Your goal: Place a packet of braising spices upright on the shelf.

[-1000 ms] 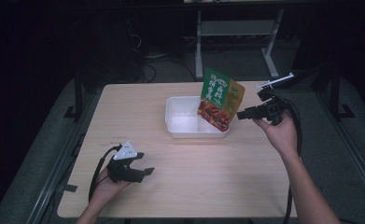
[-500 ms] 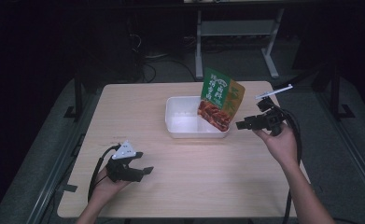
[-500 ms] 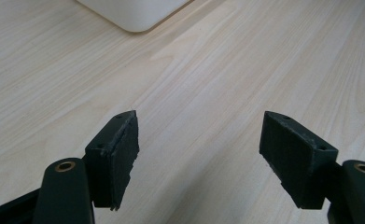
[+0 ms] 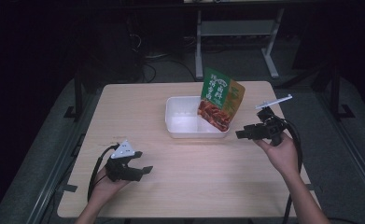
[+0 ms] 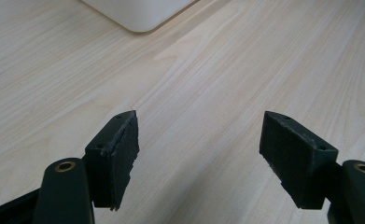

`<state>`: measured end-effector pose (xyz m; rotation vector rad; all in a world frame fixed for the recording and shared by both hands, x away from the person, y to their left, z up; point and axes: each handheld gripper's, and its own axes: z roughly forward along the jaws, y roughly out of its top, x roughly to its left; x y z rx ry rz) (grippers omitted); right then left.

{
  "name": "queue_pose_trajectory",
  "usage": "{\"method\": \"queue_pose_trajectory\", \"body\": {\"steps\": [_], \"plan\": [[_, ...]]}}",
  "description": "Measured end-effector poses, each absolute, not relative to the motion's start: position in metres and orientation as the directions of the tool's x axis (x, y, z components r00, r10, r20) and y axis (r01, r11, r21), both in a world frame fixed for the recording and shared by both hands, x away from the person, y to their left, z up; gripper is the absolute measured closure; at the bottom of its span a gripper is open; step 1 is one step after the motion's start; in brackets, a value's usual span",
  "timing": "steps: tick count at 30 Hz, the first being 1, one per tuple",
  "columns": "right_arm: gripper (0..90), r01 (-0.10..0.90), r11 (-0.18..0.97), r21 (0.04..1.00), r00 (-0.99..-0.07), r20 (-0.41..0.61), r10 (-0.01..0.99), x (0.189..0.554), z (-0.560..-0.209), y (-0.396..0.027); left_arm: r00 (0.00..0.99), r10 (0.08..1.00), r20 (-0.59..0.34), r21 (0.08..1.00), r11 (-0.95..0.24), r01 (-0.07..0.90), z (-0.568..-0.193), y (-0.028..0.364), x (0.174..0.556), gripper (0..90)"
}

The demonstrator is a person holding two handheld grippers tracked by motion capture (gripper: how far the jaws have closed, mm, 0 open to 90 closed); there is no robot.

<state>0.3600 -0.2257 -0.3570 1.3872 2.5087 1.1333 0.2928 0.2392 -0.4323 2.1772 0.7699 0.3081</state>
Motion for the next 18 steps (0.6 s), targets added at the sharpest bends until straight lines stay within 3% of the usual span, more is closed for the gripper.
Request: {"method": "queue_pose_trajectory", "body": {"steps": [18], "plan": [[47.3,0.715,0.327,0.618,-0.599,0.300,0.742,0.335,-0.390,-0.229,0.781,0.623,-0.036,0.753,-0.497,0.431,-0.432,0.241,0.293,27.9]]}}
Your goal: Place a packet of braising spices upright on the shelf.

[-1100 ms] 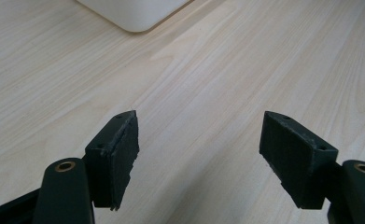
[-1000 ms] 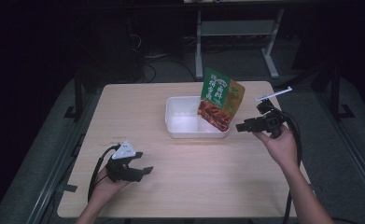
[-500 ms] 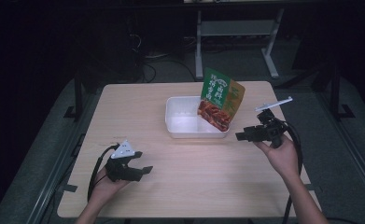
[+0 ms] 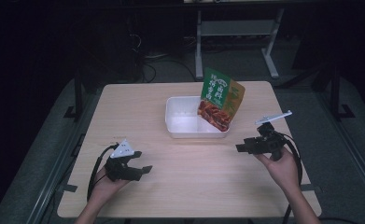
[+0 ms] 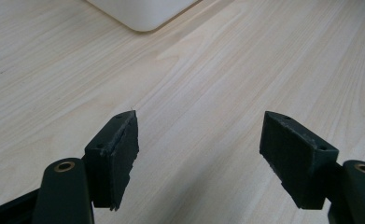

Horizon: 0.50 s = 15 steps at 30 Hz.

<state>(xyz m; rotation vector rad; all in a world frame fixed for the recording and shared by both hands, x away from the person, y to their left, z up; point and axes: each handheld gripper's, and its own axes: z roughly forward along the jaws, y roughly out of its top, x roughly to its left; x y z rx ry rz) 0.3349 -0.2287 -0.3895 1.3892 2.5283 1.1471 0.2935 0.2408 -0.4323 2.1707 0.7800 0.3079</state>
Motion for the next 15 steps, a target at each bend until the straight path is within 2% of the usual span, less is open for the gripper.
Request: {"method": "queue_pose_trajectory", "body": {"steps": [15], "plan": [[46.3,0.743,0.305,0.596,-0.583,0.352,0.732,0.318,-0.421,-0.232,0.782,0.622,-0.032,0.749,-0.503,0.431,-0.433,0.240,0.293,27.9]]}}
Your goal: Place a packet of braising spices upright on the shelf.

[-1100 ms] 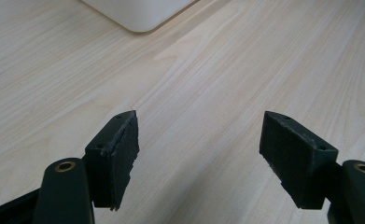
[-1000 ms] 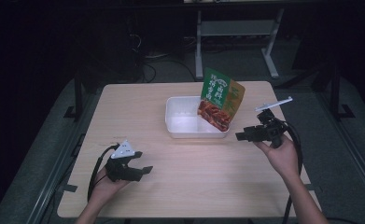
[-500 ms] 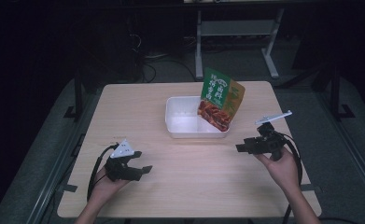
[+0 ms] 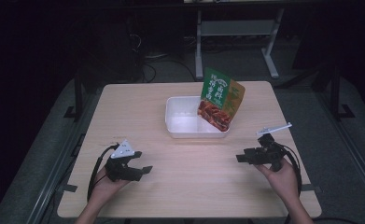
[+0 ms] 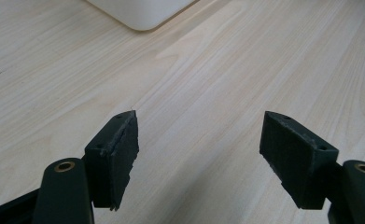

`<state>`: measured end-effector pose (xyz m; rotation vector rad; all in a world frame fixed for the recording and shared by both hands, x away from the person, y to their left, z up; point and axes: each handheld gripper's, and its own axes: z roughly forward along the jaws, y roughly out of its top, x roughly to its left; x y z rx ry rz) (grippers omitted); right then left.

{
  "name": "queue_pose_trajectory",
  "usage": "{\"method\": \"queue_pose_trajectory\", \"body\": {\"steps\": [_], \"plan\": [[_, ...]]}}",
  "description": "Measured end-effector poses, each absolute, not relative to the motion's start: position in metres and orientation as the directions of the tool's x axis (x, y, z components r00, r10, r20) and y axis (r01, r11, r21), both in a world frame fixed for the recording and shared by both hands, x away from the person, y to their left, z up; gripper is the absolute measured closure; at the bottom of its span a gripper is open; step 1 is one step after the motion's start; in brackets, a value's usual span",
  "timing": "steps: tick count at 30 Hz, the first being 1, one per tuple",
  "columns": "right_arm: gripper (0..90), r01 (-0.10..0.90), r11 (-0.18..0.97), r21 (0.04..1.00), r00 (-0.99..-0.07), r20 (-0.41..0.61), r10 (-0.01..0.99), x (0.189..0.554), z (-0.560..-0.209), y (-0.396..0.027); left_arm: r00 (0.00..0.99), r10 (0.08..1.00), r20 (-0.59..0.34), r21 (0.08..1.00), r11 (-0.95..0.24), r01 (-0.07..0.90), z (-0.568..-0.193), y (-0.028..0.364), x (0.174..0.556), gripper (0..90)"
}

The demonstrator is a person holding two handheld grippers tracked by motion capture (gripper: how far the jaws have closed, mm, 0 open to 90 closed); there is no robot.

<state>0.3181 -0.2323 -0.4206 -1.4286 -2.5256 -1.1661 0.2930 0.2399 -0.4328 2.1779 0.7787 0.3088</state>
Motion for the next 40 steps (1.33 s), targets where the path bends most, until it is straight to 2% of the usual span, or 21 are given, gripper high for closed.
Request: {"method": "queue_pose_trajectory", "body": {"steps": [22,40], "plan": [[43.9,0.733,0.356,0.579,-0.631,0.385,0.673,0.282,-0.445,-0.214,0.789,0.614,-0.030,0.741,-0.516,0.430,-0.435,0.236,0.292,27.9],[42.5,0.718,0.342,0.607,-0.641,0.384,0.665,0.271,-0.449,-0.215,0.803,0.595,-0.032,0.732,-0.534,0.424,-0.437,0.231,0.292,27.9]]}}
